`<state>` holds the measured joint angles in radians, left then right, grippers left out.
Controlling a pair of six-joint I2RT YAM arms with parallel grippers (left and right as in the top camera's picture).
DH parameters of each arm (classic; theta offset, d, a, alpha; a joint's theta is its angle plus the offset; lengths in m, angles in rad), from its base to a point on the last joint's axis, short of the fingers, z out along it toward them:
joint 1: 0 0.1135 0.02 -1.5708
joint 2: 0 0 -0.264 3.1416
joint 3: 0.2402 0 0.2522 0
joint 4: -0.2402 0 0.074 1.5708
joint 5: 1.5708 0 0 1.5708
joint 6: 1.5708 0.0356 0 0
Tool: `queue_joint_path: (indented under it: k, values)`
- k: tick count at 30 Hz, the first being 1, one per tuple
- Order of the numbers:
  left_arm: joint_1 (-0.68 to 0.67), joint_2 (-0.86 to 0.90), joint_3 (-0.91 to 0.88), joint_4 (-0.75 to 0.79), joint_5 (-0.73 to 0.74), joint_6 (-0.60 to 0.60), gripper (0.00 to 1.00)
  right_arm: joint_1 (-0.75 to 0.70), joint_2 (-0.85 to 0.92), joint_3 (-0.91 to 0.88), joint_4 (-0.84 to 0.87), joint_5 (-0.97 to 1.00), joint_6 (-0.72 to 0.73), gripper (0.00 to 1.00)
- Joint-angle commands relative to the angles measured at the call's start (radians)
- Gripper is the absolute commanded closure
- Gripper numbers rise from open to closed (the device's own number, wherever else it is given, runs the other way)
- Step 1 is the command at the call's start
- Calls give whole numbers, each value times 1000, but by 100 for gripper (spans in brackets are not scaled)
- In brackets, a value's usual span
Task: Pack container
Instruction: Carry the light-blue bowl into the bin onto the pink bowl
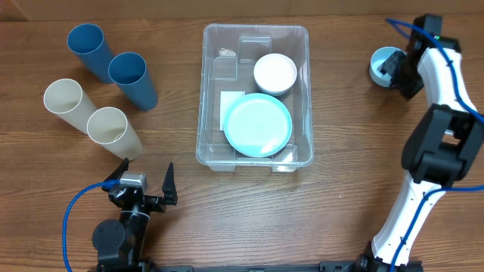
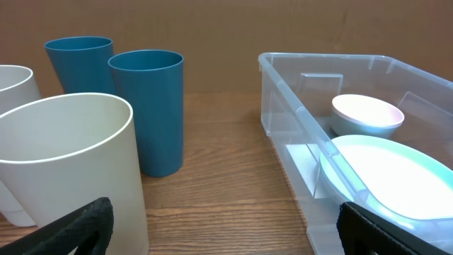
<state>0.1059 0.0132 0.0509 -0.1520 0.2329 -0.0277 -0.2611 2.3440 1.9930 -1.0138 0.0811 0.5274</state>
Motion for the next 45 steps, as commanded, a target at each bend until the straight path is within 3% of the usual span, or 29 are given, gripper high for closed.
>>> queue_joint_path:
  k: [1, 3, 6, 7, 16, 23, 28, 35, 45]
  values:
    - [7, -9, -6, 3, 11, -13, 0, 2, 24, -3, 3, 0, 19, 39]
    - [7, -9, -6, 3, 11, -13, 0, 2, 25, -3, 6, 0, 23, 56]
    - [7, -9, -6, 3, 11, -13, 0, 2, 25, -3, 2, -1, 27, 93]
    - [7, -9, -6, 3, 11, -13, 0, 2, 24, -1, -8, -1, 27, 96]
    - [7, -9, -6, 3, 11, -13, 0, 16, -48, 176, -183, -9, 29, 96]
    - [7, -9, -6, 3, 11, -13, 0, 119, -209, 320, -261, -9, 14, 96]
    - [7, -9, -6, 3, 11, -13, 0, 286, -307, 322, -240, -8, 15, 96]
    - [7, -9, -6, 3, 11, -13, 0, 475, -274, 316, -205, -2, 24, 96]
    - [7, -9, -6, 3, 11, -13, 0, 578, -220, 223, -130, 56, 52, 96]
